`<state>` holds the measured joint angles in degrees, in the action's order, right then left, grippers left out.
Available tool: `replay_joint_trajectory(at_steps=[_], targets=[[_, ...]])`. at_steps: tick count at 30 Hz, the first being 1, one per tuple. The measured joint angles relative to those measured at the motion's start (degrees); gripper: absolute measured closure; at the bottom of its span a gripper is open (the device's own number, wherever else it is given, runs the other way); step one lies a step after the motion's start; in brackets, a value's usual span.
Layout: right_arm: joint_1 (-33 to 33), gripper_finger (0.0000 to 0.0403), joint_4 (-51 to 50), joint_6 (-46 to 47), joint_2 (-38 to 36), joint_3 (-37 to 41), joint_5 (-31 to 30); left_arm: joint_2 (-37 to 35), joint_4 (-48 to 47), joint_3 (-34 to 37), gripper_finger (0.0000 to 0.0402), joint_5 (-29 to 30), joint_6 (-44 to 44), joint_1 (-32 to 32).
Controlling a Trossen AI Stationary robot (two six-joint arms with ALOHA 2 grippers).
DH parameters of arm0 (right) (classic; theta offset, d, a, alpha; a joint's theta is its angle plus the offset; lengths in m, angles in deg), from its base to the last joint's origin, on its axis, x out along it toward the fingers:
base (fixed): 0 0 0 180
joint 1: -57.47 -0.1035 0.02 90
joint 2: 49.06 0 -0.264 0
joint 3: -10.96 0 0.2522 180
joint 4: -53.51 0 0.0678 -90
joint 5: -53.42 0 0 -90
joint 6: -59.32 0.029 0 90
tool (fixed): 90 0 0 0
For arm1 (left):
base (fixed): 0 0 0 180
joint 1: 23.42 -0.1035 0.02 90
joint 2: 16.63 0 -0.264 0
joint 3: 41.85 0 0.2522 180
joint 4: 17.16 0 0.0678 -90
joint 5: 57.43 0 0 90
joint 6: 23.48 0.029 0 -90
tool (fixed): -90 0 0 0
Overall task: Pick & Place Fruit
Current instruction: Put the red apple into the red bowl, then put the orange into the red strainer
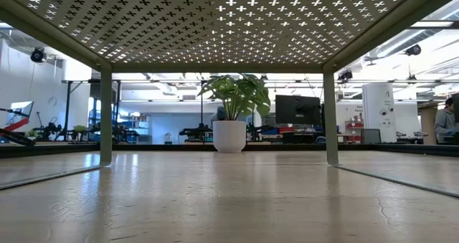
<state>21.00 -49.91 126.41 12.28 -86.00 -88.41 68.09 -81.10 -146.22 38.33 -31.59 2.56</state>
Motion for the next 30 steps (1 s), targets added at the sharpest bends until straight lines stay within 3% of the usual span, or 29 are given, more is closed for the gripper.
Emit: replay_joint_trajectory(at_steps=[14,19,24,30], targets=[[0.0,0.0167,0.3,0.0,0.0,0.0,0.31,-2.7,-0.61,-3.68,0.0032,-0.02,3.86,0.0],[0.0,0.0159,0.94,0.33,0.61,0.0,5.09,-3.38,-3.91,-6.21,0.0032,0.89,9.38,-0.07],[-0.02,0.0147,4.61,-0.05,3.74,0.07,11.13,-5.72,-3.93,-6.56,0.0032,5.78,13.17,-0.76],[-0.07,0.0164,4.82,1.81,10.16,0.07,20.41,-10.35,-3.89,-6.56,0.0032,10.69,17.51,-2.92]])
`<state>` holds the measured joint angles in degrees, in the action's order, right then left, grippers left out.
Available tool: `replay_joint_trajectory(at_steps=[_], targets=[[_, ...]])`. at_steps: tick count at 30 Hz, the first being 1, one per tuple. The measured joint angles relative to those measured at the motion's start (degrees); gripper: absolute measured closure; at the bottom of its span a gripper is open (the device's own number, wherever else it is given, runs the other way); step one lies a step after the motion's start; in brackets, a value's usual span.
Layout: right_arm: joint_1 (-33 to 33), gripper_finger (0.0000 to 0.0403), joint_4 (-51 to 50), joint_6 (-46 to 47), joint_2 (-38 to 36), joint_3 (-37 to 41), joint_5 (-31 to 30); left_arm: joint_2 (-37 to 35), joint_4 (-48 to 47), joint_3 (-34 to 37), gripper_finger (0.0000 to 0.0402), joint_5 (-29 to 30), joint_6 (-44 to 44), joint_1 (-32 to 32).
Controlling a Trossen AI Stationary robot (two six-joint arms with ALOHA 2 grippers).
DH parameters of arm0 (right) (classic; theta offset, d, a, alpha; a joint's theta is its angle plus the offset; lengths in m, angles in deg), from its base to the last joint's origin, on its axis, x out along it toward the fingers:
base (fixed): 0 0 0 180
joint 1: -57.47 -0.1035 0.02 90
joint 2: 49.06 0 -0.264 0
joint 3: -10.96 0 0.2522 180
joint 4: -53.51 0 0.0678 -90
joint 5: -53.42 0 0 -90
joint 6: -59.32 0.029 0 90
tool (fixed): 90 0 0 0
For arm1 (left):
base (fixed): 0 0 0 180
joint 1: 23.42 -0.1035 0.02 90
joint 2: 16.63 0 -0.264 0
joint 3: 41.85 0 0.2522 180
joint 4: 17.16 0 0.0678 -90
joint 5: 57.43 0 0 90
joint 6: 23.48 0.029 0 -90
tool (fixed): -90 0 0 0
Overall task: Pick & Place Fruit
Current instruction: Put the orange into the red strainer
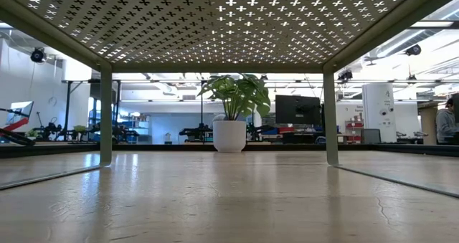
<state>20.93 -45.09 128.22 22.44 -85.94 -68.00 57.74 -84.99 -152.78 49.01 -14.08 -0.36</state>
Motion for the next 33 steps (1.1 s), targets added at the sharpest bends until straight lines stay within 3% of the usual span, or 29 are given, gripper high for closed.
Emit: replay_joint_trajectory(at_steps=[9,19,25,33], targets=[[-6.25,0.0205,-0.15,12.32,10.01,0.0,14.09,-7.46,0.0,0.85,0.0032,0.06,4.92,-3.21],[-18.92,0.0219,0.66,39.37,18.33,0.0,21.83,-13.98,3.39,0.87,0.0032,0.04,10.33,-7.75],[-25.02,0.0202,4.91,50.73,22.12,0.0,22.8,-16.52,4.05,0.87,0.0032,0.04,10.55,-10.47],[-28.9,0.0191,12.63,58.0,28.42,0.0,22.66,-18.64,6.72,0.87,0.0032,3.15,12.67,-11.11]])
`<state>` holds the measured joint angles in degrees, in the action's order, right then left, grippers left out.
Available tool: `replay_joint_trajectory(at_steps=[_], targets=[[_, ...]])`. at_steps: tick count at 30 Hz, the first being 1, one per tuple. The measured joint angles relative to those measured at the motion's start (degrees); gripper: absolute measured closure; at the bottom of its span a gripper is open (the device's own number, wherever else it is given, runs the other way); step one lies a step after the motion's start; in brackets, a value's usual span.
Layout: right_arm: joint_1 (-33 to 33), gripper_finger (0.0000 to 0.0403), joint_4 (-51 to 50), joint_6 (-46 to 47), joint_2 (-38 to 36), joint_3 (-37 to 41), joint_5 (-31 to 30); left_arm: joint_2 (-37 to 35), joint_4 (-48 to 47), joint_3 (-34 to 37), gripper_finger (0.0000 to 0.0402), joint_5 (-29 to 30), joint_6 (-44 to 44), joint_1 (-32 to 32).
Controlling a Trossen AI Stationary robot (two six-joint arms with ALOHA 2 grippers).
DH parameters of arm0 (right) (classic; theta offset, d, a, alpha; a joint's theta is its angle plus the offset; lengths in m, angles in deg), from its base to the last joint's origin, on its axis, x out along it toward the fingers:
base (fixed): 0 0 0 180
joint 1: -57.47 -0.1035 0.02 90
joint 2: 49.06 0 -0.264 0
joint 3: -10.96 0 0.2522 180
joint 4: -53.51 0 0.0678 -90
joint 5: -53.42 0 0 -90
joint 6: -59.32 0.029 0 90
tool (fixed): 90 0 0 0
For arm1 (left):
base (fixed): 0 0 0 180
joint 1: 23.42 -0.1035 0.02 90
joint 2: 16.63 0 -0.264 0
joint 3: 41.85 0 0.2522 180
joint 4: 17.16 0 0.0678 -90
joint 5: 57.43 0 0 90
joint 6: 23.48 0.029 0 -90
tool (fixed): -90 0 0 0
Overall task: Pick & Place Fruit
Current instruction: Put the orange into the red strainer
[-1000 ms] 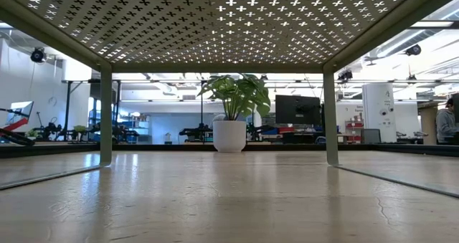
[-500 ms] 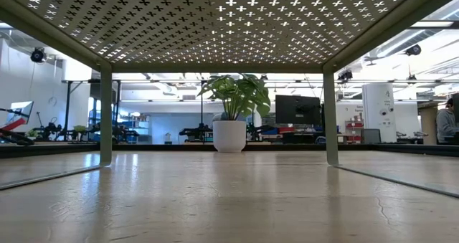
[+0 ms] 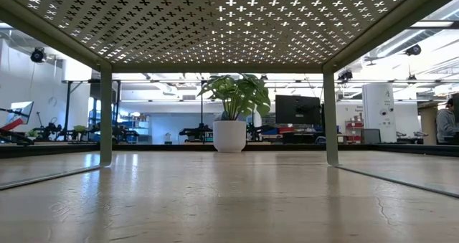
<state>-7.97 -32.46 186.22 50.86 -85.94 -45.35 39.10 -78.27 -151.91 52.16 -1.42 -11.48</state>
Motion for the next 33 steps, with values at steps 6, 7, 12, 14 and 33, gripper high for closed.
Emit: replay_joint_trajectory(at_steps=[6,7,12,14,33], targets=[[-0.05,0.02,4.71,1.24,4.28,0.0,-0.12,0.52,0.81,-0.02,0.0032,-0.01,0.13,0.02],[-0.05,0.0203,5.03,1.7,4.99,0.0,-0.13,0.78,0.86,-0.02,0.0032,0.0,0.13,0.0],[-0.08,0.0216,5.81,4.11,7.57,0.0,0.06,2.04,0.83,-0.02,0.0032,0.0,0.13,0.02],[-0.08,0.022,5.81,4.59,8.31,0.13,0.05,2.7,0.83,-0.02,0.0032,0.0,0.49,0.02],[0.34,0.023,14.29,6.23,12.65,9.35,0.09,4.07,0.86,-0.07,0.0032,0.0,3.56,0.02]])
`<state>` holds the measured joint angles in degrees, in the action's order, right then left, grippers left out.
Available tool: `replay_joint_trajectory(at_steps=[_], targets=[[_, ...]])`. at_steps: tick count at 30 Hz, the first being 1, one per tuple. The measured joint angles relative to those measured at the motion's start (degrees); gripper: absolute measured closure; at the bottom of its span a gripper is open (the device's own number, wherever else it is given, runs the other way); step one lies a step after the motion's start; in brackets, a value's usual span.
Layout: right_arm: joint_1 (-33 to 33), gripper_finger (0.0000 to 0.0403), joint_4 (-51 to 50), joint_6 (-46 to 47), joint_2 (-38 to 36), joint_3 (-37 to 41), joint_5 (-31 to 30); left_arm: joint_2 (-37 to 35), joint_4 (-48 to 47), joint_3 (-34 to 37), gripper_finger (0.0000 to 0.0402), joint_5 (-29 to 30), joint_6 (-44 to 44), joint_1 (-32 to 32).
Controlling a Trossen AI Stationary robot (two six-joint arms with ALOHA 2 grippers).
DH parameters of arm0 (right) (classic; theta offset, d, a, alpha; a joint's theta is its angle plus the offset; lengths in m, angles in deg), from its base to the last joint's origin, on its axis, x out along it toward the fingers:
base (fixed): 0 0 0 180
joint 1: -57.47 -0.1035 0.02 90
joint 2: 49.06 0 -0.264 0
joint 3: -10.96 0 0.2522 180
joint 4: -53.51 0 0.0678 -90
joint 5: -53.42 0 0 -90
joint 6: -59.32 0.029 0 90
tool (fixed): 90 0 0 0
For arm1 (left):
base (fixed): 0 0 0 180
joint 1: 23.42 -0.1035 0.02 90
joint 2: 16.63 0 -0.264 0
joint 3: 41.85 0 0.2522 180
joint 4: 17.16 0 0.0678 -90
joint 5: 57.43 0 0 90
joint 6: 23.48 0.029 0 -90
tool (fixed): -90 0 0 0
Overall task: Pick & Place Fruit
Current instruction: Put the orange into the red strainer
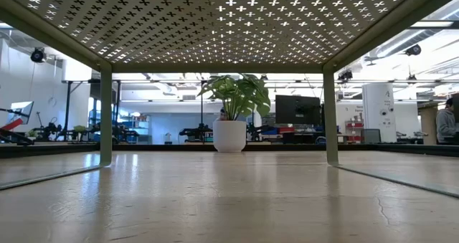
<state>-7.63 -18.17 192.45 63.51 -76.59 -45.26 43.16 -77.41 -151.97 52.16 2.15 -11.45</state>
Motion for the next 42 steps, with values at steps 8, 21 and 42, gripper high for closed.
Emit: replay_joint_trajectory(at_steps=[8,21,42], targets=[[0.32,0.026,2.59,-0.14,-0.55,3.07,-0.48,0.0,0.01,0.0,0.0032,0.0,-0.07,0.0],[0.93,0.037,3.52,-0.93,-0.58,3.11,-0.66,0.17,0.01,0.0,0.0032,0.0,-0.11,0.0],[1.05,0.0394,-8.3,-2.72,-11.08,3.28,-17.02,0.82,0.0,0.0,0.0032,-0.02,-5.15,0.0]])
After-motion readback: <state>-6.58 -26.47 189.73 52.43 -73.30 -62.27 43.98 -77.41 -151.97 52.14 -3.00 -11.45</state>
